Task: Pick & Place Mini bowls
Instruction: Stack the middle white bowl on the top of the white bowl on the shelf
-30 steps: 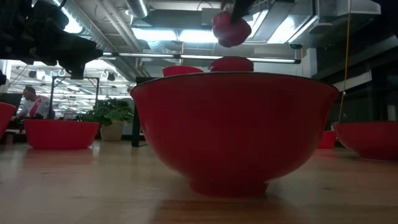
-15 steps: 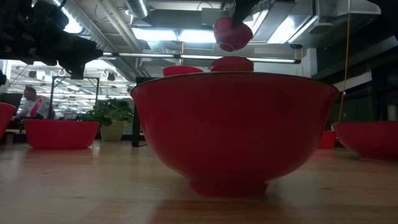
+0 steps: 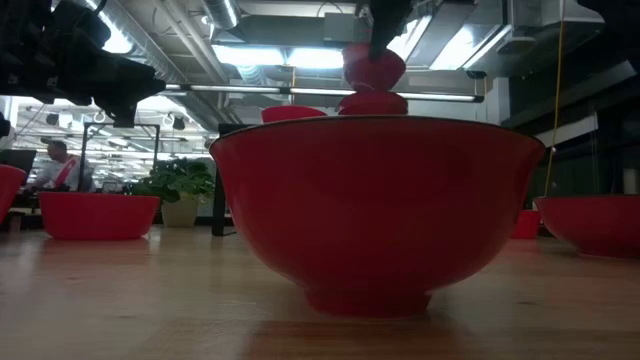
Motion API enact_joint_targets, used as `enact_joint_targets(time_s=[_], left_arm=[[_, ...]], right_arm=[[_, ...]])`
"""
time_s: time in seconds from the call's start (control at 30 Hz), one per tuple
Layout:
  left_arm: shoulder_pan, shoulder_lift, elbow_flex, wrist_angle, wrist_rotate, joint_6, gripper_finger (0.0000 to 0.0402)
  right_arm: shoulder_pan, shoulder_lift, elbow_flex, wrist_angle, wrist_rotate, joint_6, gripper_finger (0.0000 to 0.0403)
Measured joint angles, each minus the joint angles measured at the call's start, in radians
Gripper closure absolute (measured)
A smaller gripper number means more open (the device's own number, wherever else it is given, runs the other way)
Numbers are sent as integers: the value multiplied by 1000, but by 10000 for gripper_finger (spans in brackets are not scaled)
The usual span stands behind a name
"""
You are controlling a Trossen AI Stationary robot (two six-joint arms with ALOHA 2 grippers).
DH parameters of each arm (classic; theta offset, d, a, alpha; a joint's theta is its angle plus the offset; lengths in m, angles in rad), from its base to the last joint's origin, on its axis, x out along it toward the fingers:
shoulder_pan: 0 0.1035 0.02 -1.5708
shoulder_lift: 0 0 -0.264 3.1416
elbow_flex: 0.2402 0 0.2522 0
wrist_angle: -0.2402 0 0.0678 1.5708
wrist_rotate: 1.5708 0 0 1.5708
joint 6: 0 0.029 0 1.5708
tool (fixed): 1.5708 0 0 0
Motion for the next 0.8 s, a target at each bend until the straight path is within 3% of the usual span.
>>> enact_joint_targets(time_s=[0.6, 0.8], left_arm=[[0, 0, 0, 0, 0, 0, 279], [0, 0, 0, 0, 0, 0, 279]], right_arm=[[10, 24, 0, -49, -42, 132, 390], [16, 31, -84, -39, -41, 108, 390]])
